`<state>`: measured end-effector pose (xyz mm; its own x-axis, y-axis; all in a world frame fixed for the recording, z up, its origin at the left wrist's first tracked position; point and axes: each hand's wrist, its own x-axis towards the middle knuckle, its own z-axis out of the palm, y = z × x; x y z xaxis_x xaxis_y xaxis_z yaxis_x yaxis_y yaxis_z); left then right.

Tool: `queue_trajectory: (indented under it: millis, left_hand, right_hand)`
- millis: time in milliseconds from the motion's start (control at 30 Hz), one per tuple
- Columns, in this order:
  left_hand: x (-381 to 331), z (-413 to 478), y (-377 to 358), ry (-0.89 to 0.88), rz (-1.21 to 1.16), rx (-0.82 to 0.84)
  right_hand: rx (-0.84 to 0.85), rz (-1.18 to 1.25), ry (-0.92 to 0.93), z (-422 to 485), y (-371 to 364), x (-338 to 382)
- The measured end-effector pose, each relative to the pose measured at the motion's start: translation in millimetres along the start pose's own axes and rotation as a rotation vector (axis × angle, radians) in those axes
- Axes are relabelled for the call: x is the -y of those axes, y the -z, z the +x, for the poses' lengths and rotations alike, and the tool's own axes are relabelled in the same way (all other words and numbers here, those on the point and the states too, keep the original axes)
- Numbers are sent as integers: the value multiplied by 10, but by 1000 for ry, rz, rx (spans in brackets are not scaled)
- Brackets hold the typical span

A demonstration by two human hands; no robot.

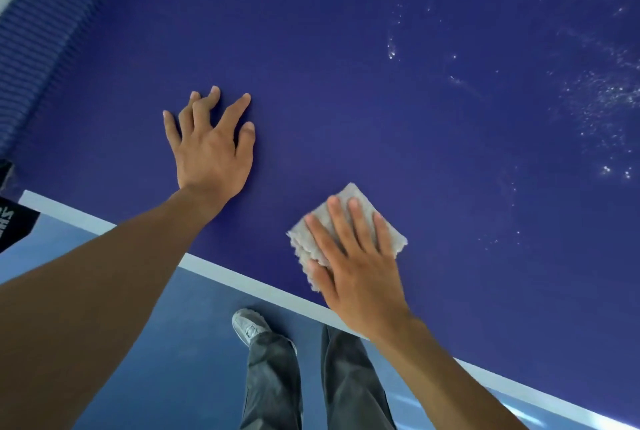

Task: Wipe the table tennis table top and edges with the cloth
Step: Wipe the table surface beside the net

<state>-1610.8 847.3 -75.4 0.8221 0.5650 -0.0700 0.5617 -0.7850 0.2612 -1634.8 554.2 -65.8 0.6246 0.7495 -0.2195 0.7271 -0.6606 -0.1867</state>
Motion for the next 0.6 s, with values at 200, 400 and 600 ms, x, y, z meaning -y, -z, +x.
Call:
queue_trajectory:
  millis: [200,400,600]
  left_hand:
    - [-285,554,158,-103,11,-70]
    - [-787,1143,-143,5,26,36]
    - [-762,1186,-183,18,52,62]
  right_hand:
    - [-66,35,-508,601,404,-1060]
    - [-116,125,-712,1865,700,-1387]
    - [-156,42,-462,1749,498,-902]
